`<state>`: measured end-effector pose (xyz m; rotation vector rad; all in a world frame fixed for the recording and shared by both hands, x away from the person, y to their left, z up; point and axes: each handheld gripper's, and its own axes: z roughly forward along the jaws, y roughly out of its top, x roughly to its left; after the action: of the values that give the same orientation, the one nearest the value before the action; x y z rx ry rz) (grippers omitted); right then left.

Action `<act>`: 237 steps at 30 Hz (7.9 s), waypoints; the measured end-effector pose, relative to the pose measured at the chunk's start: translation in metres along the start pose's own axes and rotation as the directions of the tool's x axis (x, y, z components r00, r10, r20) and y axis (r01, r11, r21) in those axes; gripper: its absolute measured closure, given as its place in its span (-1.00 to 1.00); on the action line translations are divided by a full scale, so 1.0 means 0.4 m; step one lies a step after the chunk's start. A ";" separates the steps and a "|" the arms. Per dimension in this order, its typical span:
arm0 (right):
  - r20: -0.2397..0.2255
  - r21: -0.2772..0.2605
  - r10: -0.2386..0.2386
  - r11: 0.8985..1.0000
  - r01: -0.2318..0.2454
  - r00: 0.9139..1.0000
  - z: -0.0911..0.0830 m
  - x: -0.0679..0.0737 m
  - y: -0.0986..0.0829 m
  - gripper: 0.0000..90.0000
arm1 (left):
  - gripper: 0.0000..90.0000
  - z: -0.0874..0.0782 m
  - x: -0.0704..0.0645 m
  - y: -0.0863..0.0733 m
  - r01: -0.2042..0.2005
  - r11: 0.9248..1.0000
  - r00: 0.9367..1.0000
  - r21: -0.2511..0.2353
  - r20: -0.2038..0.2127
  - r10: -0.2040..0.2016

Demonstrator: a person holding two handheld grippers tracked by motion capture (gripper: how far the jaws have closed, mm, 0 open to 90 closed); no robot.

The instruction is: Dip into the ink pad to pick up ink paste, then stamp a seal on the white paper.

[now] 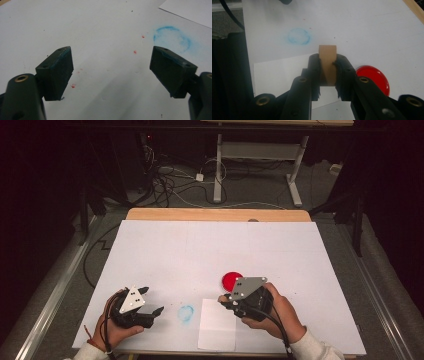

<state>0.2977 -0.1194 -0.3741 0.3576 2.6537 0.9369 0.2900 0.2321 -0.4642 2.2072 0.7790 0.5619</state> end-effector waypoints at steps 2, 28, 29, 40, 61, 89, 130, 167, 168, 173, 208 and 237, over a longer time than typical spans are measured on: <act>-0.002 0.019 -0.016 1.000 0.016 1.000 0.009 0.012 0.001 0.69 | -0.59 0.001 -0.001 0.001 -0.002 1.000 1.000 0.000 -0.001 0.002; -0.090 0.170 -0.054 0.983 0.069 0.994 0.095 0.068 -0.013 0.69 | -0.59 0.001 -0.004 0.002 -0.011 1.000 1.000 0.001 0.004 0.011; -0.089 0.183 -0.055 0.981 0.071 0.995 0.099 0.068 -0.013 0.69 | -0.59 0.002 -0.004 0.002 -0.010 1.000 1.000 0.001 0.004 0.010; -0.089 0.242 -0.065 0.967 0.085 0.994 0.142 0.068 -0.022 0.69 | -0.59 0.003 -0.005 0.001 -0.014 1.000 1.000 0.008 0.004 0.014; -0.118 0.340 -0.024 0.938 0.063 0.993 0.196 0.062 -0.025 0.70 | -0.59 0.003 -0.007 0.002 -0.019 1.000 1.000 0.009 0.006 0.018; -0.126 0.309 -0.031 0.948 0.069 0.992 0.201 0.061 -0.035 0.70 | -0.59 0.011 -0.002 0.002 -0.005 1.000 1.000 0.008 0.012 0.005; -0.115 0.312 -0.062 0.945 0.095 0.991 0.201 0.067 -0.036 0.69 | -0.59 0.007 -0.002 -0.002 -0.004 1.000 1.000 0.013 0.015 0.004; -0.022 0.098 0.005 0.995 -0.003 1.000 0.037 0.004 -0.020 0.69 | -0.59 0.005 -0.007 0.001 -0.013 1.000 1.000 0.012 0.016 0.013; -0.016 0.098 0.009 0.995 -0.007 1.000 0.035 0.001 -0.021 0.69 | -0.59 0.005 -0.007 0.001 -0.013 1.000 1.000 0.012 0.017 0.013; 0.000 0.085 0.026 0.996 -0.026 1.000 0.025 -0.012 -0.028 0.69 | -0.59 0.005 -0.007 0.001 -0.011 1.000 1.000 0.011 0.017 0.011; 0.070 0.180 0.090 0.978 -0.102 0.993 0.061 -0.141 -0.035 0.69 | -0.59 0.009 -0.009 0.002 -0.016 1.000 1.000 0.020 0.022 0.016; 0.077 0.327 0.091 0.938 -0.112 0.993 0.180 -0.209 -0.021 0.69 | -0.59 0.012 -0.001 -0.008 0.000 1.000 1.000 0.017 0.028 -0.001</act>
<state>0.3997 -0.1123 -0.4162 0.5944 2.7558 0.4916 0.2913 0.2312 -0.4697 2.2256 0.7722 0.5247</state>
